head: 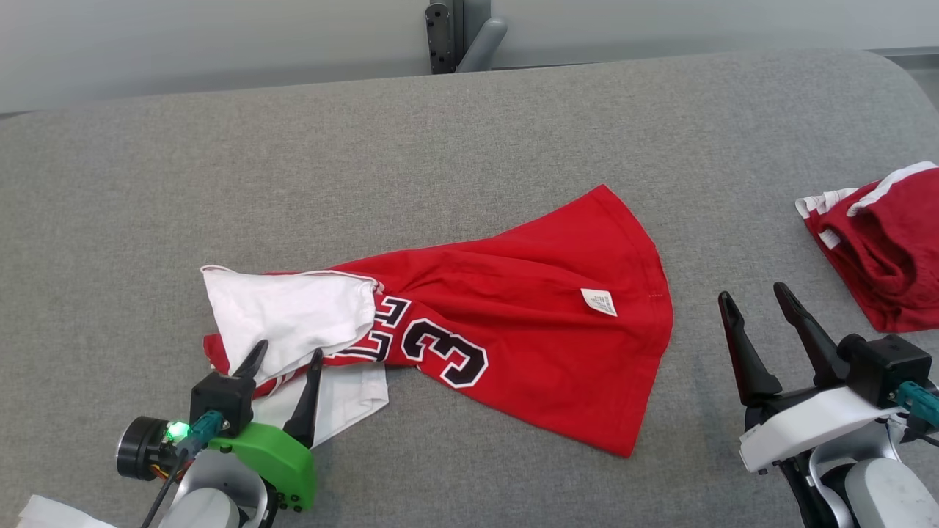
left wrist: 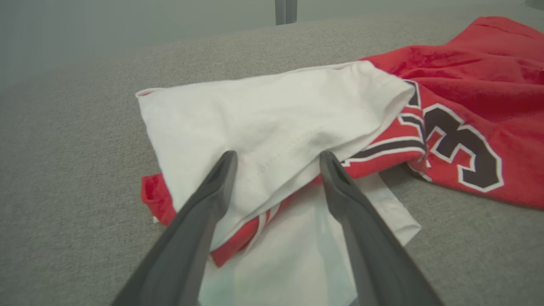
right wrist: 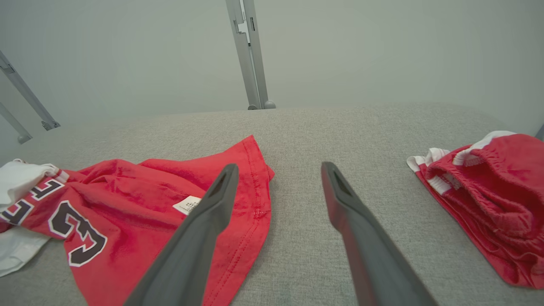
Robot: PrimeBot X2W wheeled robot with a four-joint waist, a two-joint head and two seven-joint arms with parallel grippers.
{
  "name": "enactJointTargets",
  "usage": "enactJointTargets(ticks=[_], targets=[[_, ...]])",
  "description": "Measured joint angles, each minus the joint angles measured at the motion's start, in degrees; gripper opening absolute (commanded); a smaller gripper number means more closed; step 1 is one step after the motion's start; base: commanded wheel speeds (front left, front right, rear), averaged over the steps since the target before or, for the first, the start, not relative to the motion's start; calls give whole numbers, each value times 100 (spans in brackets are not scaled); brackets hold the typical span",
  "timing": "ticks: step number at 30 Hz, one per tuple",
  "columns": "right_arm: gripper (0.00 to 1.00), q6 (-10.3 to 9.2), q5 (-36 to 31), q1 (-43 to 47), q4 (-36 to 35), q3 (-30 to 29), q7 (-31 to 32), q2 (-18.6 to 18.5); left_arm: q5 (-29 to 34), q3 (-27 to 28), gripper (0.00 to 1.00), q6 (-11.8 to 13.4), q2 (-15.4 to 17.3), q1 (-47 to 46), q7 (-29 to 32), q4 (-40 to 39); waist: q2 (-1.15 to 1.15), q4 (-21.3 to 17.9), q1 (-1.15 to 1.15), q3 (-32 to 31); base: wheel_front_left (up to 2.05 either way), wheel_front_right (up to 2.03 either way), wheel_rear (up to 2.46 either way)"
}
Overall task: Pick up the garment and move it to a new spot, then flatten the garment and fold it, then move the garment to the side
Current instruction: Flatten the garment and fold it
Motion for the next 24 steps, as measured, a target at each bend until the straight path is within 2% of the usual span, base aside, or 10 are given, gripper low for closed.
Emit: enactJointTargets(ticks=[3, 4, 5, 6, 8, 17, 24], targets=[[100, 1, -1, -2, 1, -14, 0, 0, 3, 8, 100, 3, -2, -40, -55, 71, 0, 2, 0, 20, 0, 0, 0], [100, 1, -1, -5, 1, -14, 0, -1, 3, 14, 95, 4, -2, -44, -89, 94, 0, 6, 0, 24, 0, 0, 0], [100, 1, -1, -9, 3, -14, 0, 0, 3, 14, 62, 9, -1, -54, -102, 113, 0, 10, 0, 24, 0, 0, 0], [100, 1, -1, -13, 5, -15, 0, 0, 2, 13, 37, 9, -2, -73, -108, 123, 0, 16, 0, 24, 0, 0, 0], [100, 1, 1, -25, 7, -14, -1, 3, 3, 18, 0, 25, 1, -118, -201, 110, 0, 28, 0, 23, 0, 0, 0], [100, 1, 52, -51, 138, 43, -4, -10, -38, 26, 0, 33, 54, -169, -279, -64, 0, 85, 0, 30, 0, 0, 0], [100, 1, 182, -384, 736, 396, -10, -116, -37, -4, 0, 80, 67, -325, -246, -391, 0, 172, 0, 257, 0, 0, 0]])
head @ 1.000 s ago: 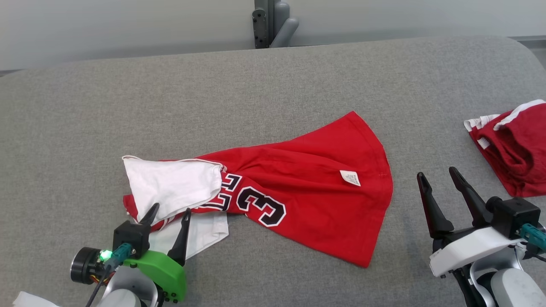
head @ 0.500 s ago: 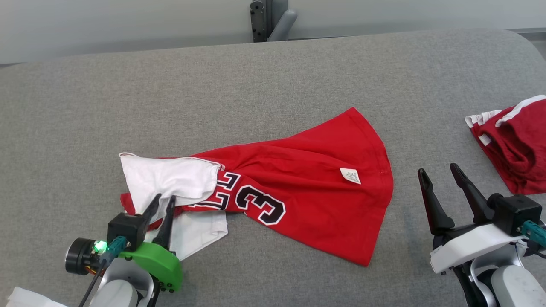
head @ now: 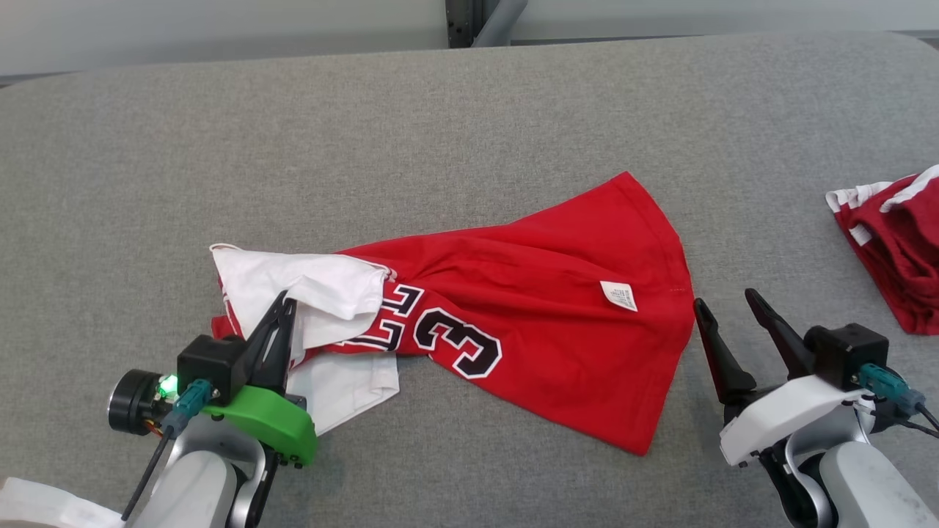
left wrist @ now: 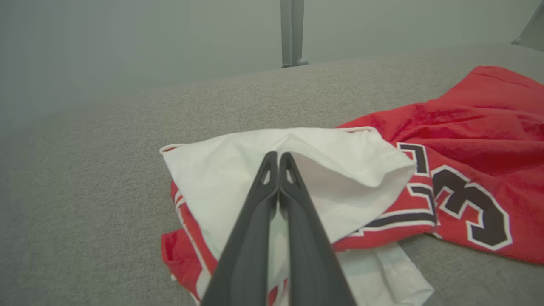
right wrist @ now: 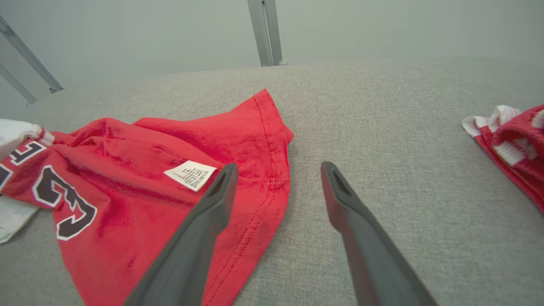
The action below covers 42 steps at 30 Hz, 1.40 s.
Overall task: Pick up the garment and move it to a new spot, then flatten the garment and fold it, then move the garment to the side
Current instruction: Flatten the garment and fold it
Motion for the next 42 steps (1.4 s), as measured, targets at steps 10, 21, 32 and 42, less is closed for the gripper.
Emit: enactJointTargets(ticks=[10, 21, 32, 42], targets=[[100, -1, 392, -808, 1187, 423, -212, -64, 47, -74, 0, 5, -7, -236, 23, -191, 0, 175, 0, 463, 0, 0, 0], [0, 0, 768, -1003, 1513, 594, -544, -244, -40, -31, 0, 93, -19, -247, -86, -187, 0, 207, 0, 500, 0, 0, 0], [0, 0, 745, -987, 875, 584, -501, -465, -107, -24, 0, 169, 31, -142, -90, -258, 0, 92, 0, 274, 0, 0, 0], [100, 0, -5, -742, -171, -38, -660, -291, -198, -41, 0, 218, 76, 79, -24, -247, 0, -35, 0, -6, 0, 0, 0]])
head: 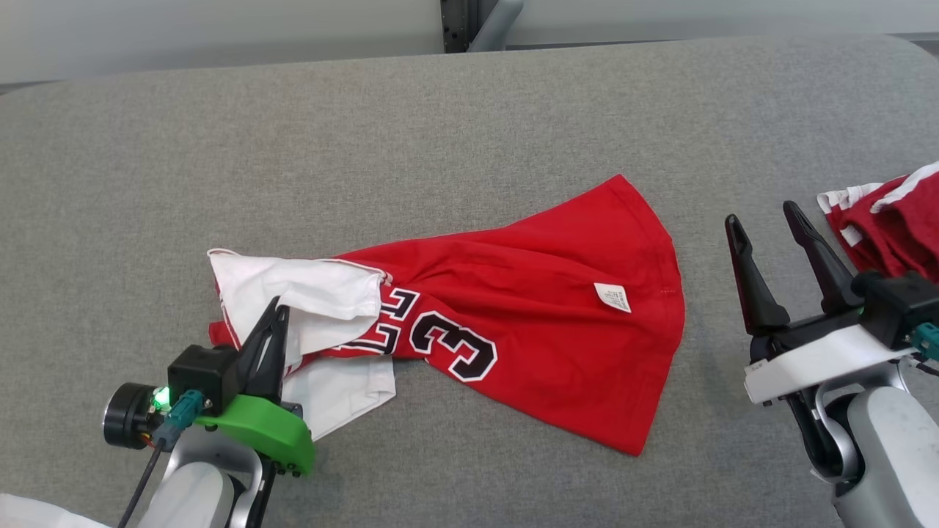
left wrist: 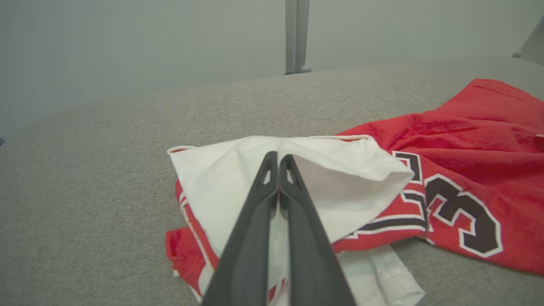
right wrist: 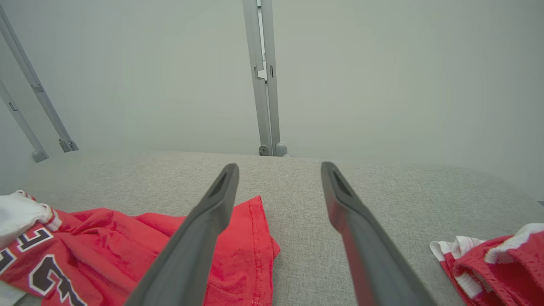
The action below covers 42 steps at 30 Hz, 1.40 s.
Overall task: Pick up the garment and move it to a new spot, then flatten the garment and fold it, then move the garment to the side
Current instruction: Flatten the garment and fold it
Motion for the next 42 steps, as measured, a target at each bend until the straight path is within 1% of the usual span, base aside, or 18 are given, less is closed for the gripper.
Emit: enactJointTargets(ticks=[9, 18, 34, 42], targets=[[100, 0, -326, 849, -732, -513, 390, 260, -114, -23, 0, 43, 51, 375, 58, 22, 0, -129, 0, -389, 0, 0, 0], [100, 0, -320, 1474, -1050, -738, 570, 514, -247, -45, 0, 141, 96, 719, 135, -85, 0, -245, 0, -718, 0, 0, 0], [100, 0, -218, 1584, -1085, -698, 669, 547, -291, -137, 0, 183, 137, 797, 226, -194, 0, -258, 0, -832, 0, 0, 0], [100, 0, -175, 1523, -1025, -680, 694, 469, -292, -178, 0, 189, 146, 749, 233, -216, 0, -215, 0, -790, 0, 0, 0]])
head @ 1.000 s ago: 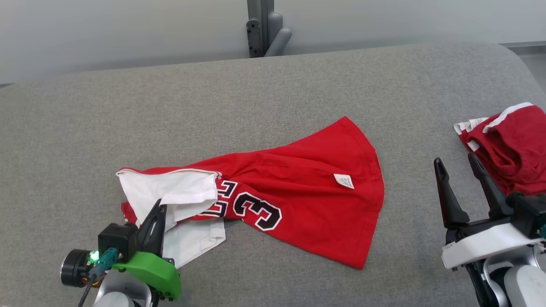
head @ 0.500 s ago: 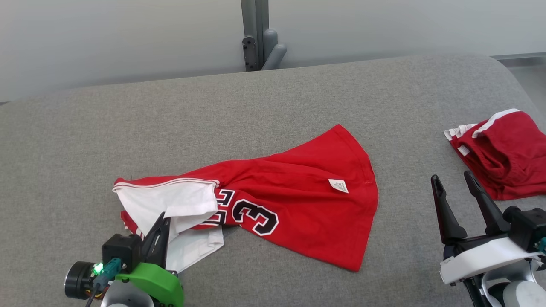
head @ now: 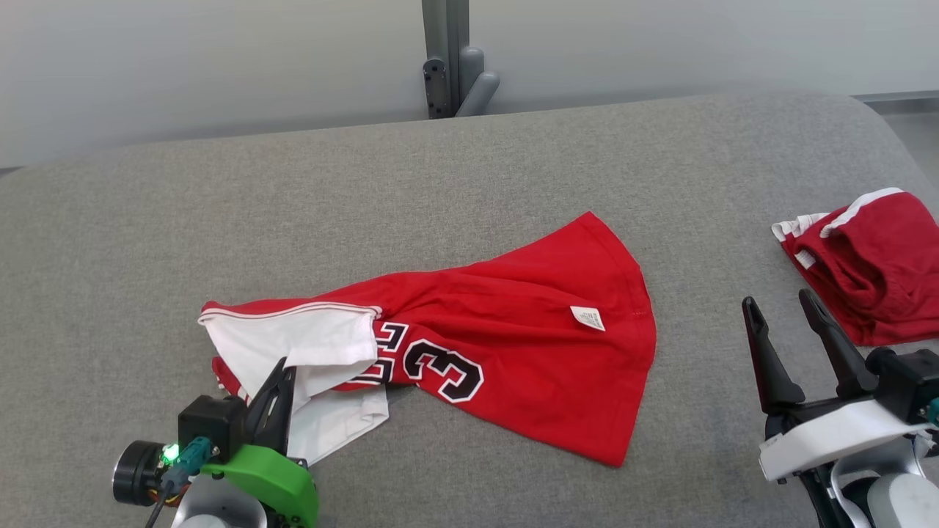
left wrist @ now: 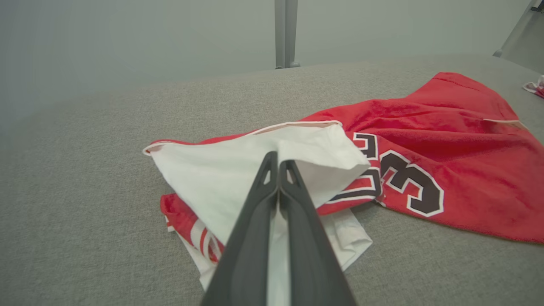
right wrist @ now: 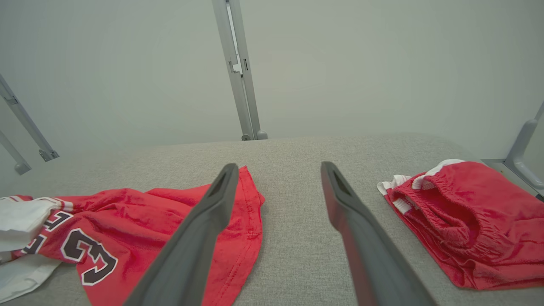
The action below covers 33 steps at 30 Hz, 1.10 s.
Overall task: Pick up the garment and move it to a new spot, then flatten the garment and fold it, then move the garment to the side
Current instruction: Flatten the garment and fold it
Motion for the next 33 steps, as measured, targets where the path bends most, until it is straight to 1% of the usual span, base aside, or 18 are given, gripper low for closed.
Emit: enactJointTargets(ticks=[5, 11, 15, 20, 27, 28, 29, 30, 31, 32, 33], targets=[[100, -1, 109, -354, 320, 215, 12, -165, 37, -76, 0, -26, -1, -208, 18, -45, 0, 54, 0, 172, 0, 0, 0], [100, 0, 293, -918, 1044, 630, -9, -361, 104, -190, 0, -118, -52, -599, -11, -54, 0, 166, 0, 532, 0, 0, 0], [100, 0, 449, -1230, 1548, 811, -135, -405, 158, -277, 0, -213, -141, -897, -62, 27, 0, 284, 0, 810, 0, 0, 0], [100, 0, 583, -1521, 2094, 1040, -291, -403, 227, -325, 0, -270, -183, -1114, -168, 175, 0, 446, 0, 1129, 0, 0, 0], [100, 0, 768, -1811, 2594, 1298, -417, -431, 234, -344, 0, -303, -227, -1279, -290, 352, 0, 600, 0, 1440, 0, 0, 0], [96, 0, 768, -1811, 2594, 1298, -417, -431, 234, -344, 0, -303, -227, -1279, -290, 352, 0, 600, 0, 1440, 0, 0, 0], [60, 0, 826, -1856, 2676, 1362, -437, -439, 234, -349, 0, -304, -238, -1307, -314, 400, 0, 616, 0, 1475, 0, 0, 0], [34, 0, 868, -1873, 2708, 1413, -436, -453, 233, -352, 0, -304, -241, -1316, -322, 422, 0, 616, 0, 1479, 0, 0, 0], [13, -2, 906, -1881, 2710, 1497, -439, -486, 233, -353, 0, -305, -242, -1319, -337, 437, 0, 612, 0, 1475, 0, 0, 0], [0, -1, 969, -1884, 2714, 1538, -457, -504, 233, -353, 0, -307, -243, -1323, -339, 450, 0, 605, 0, 1469, 0, 0, 0], [0, -1, 996, -1884, 2719, 1577, -469, -531, 231, -352, 0, -308, -243, -1327, -348, 465, 0, 597, 0, 1461, 0, 0, 0]])
